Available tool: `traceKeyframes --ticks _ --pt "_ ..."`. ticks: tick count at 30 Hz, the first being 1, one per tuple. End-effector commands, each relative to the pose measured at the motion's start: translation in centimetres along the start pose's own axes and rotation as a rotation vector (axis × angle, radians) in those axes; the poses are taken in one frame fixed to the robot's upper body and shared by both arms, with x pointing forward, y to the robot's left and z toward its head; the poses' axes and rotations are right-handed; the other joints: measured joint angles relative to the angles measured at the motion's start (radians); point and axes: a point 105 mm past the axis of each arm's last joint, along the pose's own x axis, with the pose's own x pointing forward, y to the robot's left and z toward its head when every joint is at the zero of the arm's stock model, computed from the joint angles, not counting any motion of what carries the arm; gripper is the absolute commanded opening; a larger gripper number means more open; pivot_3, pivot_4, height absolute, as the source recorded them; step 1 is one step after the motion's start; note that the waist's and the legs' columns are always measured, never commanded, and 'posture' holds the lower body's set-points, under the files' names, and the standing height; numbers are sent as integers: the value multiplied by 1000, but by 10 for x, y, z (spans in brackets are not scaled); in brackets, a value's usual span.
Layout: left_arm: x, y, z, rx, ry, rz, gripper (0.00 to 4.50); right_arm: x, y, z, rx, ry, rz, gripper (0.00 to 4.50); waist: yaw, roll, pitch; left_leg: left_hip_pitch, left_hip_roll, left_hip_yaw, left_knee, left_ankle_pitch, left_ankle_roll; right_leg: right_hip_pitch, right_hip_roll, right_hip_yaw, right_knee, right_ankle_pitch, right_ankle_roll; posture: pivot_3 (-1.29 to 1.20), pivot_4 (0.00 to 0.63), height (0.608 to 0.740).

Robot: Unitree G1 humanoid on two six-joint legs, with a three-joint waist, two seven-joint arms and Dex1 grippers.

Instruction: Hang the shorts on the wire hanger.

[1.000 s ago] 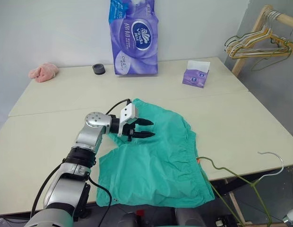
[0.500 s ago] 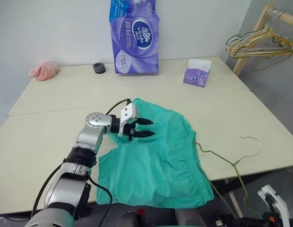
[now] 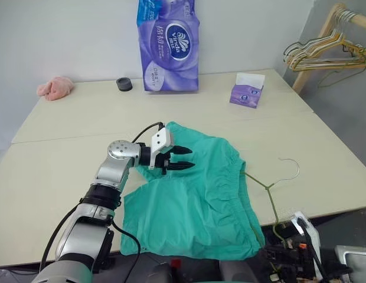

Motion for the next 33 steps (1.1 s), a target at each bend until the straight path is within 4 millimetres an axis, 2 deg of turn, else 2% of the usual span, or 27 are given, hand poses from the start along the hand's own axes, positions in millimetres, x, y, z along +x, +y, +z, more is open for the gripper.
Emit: traceKeyframes --ticks 1,5,10,14,20,23,28,30,33 --pt "-4 6 13 45 -19 31 2406 2 -1 15 -1 -74 -11 0 0 0 0 0 0 0 0 0 0 0 0 0 0 0 0 -279 113 740" --pt "-9 14 15 41 -26 85 2406 -10 -4 24 -31 -105 -59 0 0 2 1 0 0 0 0 0 0 0 0 0 0 0 0 -279 113 740" --pt "-12 34 28 19 -84 185 2406 -28 -5 37 -73 -154 -91 0 0 2 1 0 0 0 0 0 0 0 0 0 1 0 0 -285 111 740" --pt "-12 49 45 2 -151 250 2406 -33 3 70 -190 -223 -119 0 -4 2 2 0 -1 1 1 0 0 0 0 1 0 1 2 -301 112 740" --pt "-14 67 70 -41 -224 283 2406 -35 12 97 -375 -202 -173 0 -7 3 3 -2 -1 1 0 0 0 -2 1 1 0 1 2 -310 112 740" --pt "-22 74 91 -57 -264 256 2988 -35 17 108 -520 -157 -222 0 -10 3 6 -7 -1 1 1 0 0 -5 1 0 0 1 2 -310 112 740" --pt "-45 74 127 -11 -266 127 4394 -31 22 118 -722 -72 -254 0 -20 3 12 -8 -1 0 1 0 0 -6 1 -2 -1 1 2 -312 109 740" --pt "-53 70 128 44 -198 72 4454 -29 24 121 -773 -46 -252 0 -29 4 14 -8 -1 0 1 0 0 -7 1 -1 0 1 2 -301 105 740" --pt "-58 62 119 170 -31 -37 4454 -27 22 129 -896 4 -287 0 -35 5 14 -8 -1 0 1 0 0 -7 1 -1 -1 1 2 -291 99 740"
